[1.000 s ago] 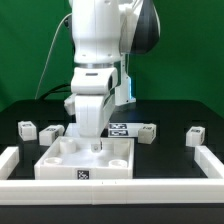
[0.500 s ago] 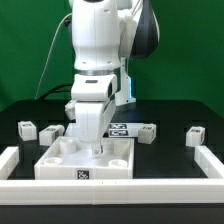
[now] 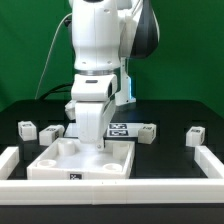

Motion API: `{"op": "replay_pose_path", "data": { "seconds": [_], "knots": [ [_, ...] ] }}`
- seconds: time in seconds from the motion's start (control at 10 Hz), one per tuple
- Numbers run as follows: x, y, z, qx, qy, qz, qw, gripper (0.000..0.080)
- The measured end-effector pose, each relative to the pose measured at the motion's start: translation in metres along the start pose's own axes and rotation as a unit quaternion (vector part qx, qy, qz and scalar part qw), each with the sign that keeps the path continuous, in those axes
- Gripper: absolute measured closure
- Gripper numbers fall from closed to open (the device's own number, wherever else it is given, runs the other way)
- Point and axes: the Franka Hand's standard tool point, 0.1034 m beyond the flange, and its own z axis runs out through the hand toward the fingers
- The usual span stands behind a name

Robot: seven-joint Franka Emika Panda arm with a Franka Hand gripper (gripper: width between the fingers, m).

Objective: Assemble one leg

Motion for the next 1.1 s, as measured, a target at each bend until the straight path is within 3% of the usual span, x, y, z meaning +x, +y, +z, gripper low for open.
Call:
{"op": "replay_pose_path", "data": {
  "seconds": [0.6,0.8,1.1],
  "knots": [
    [0.000,0.001,0.000,-0.002,0.000,0.000,1.000,0.0742],
    [-0.002,0.008,-0.005,0.004,-0.004,-0.057,0.998,0.0742],
    [0.012,0.011,-0.001,0.003,-0.004,-0.076,0.997,0.0742]
  ]
}}
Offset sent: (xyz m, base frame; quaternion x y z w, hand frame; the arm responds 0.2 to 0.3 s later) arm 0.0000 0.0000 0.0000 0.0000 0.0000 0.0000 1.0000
